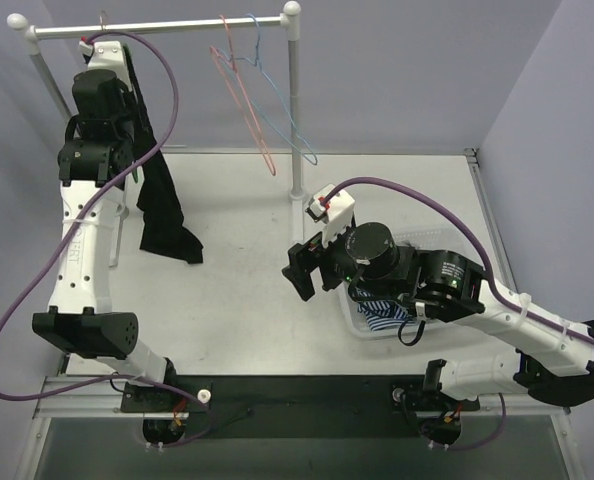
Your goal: Remove the tank top from the hanger
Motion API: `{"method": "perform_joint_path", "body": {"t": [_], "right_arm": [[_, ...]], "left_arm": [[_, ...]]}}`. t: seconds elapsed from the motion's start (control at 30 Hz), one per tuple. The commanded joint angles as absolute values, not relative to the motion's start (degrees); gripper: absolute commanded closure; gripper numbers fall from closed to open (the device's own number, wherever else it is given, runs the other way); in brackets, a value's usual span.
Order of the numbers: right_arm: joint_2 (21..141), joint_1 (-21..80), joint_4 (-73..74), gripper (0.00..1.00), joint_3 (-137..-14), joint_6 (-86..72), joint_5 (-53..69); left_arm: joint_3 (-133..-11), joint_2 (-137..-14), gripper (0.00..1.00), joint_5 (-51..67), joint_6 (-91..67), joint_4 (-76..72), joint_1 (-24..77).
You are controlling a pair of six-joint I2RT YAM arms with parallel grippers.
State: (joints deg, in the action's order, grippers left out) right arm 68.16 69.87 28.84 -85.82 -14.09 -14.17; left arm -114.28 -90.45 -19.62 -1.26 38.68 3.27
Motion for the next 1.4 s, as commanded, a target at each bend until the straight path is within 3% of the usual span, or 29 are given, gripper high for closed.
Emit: {"method": "perform_joint_path", "body": {"t": [0.0,0.33,0.73,1.07,1.37], "right_arm": [[68.64,70.40,26.81,0.20,-86.31,-13.97,-15.73],[67.68,70.84,26.46,0.20,-85.96,-14.41,-15.47],[67.15,71.19,25.75,0.20,-86.04,-15.73,-16.96],[68.82,71.28,22.06,0.22,-85.86,-20.82,-21.87],[72.07,71.46,17.15,0.25,-82.37,-25.76,-30.41]], "left_arm": [[-120.93,-88.95,1.00,-19.08,-1.84,38.05,2.99],[-119.28,-83.07,1.00,-14.33,-1.93,42.54,2.99],[-99.76,-67.60,1.00,-6.86,-3.69,43.76,2.99],[-74.29,-47.66,1.00,13.96,-13.44,40.17,3.08],[-58.29,-32.27,1.00,20.29,-16.26,39.91,7.64]]}}
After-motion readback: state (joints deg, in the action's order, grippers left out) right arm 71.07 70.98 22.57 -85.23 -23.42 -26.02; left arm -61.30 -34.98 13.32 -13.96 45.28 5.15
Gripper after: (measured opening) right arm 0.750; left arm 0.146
